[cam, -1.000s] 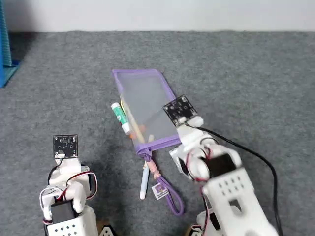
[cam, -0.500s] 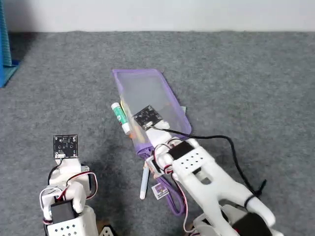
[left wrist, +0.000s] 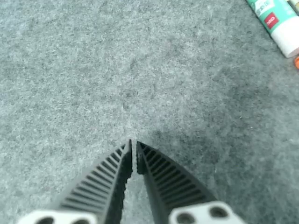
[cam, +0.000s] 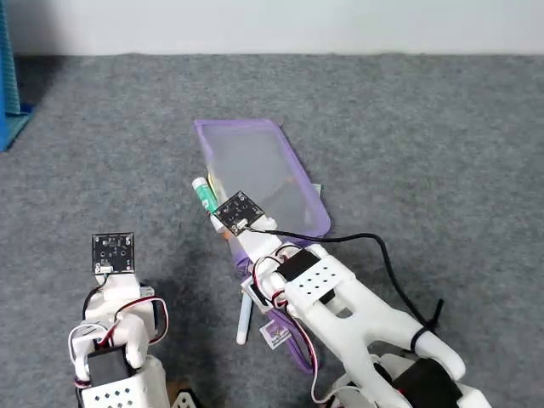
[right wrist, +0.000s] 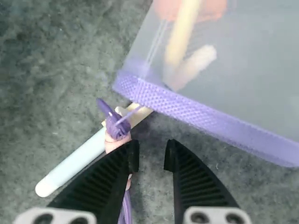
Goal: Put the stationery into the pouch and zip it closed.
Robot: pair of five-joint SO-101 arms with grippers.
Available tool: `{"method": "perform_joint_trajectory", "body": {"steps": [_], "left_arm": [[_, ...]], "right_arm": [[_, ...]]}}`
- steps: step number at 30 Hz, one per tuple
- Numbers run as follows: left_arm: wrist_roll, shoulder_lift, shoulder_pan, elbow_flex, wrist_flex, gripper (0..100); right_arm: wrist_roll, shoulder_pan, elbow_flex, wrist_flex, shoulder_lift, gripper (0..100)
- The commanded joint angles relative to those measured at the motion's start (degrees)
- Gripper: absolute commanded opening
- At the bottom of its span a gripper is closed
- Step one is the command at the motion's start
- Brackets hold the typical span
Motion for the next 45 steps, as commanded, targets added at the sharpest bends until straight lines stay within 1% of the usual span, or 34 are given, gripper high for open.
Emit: {"method": "perform_joint_trajectory", "body": {"steps": [1, 3, 6, 9, 13, 17, 20, 31, 36, 43, 45], "left_arm": [[-0.4, -0.7, -0.3, -0.6, 0.4, 2], [-0.4, -0.7, -0.3, -0.6, 0.4, 2], [-0.4, -0.7, -0.3, -0.6, 0.4, 2], [-0.4, -0.7, -0.3, -0.6, 0.4, 2], [-0.4, -0.7, -0.3, -0.6, 0.4, 2], [-0.4, -0.7, -0.3, -0.6, 0.4, 2], [-0.4, -0.7, -0.3, -0.6, 0.4, 2], [-0.4, -0.7, -0.3, -0.6, 0.4, 2], [-0.4, -0.7, -0.3, -0.6, 0.4, 2], [-0.4, -0.7, -0.3, -0.6, 0.4, 2], [-0.4, -0.7, -0.3, -0.6, 0.4, 2]], "right_arm": [[-0.7, -0.7, -3.9, 1.3, -0.8, 11.9], [-0.9, -1.5, -6.0, 5.9, -2.6, 11.9], [-3.4, -2.7, -10.9, 14.5, -6.7, 11.9], [-4.6, -4.5, -12.8, 18.3, -10.4, 11.9], [-4.6, -7.0, -10.7, 16.9, -11.3, 11.9], [-4.5, -6.5, -5.5, 10.6, -11.2, 11.9], [-4.4, -5.3, -4.0, 7.9, -8.9, 11.9], [-4.4, -2.1, -9.8, 6.8, 8.0, 11.9], [-4.4, -2.0, -12.0, 6.5, 14.0, 11.7], [-4.1, -1.4, -15.0, 8.3, 18.1, 11.0], [-4.0, -1.1, -15.3, 8.6, 17.9, 7.4]]}}
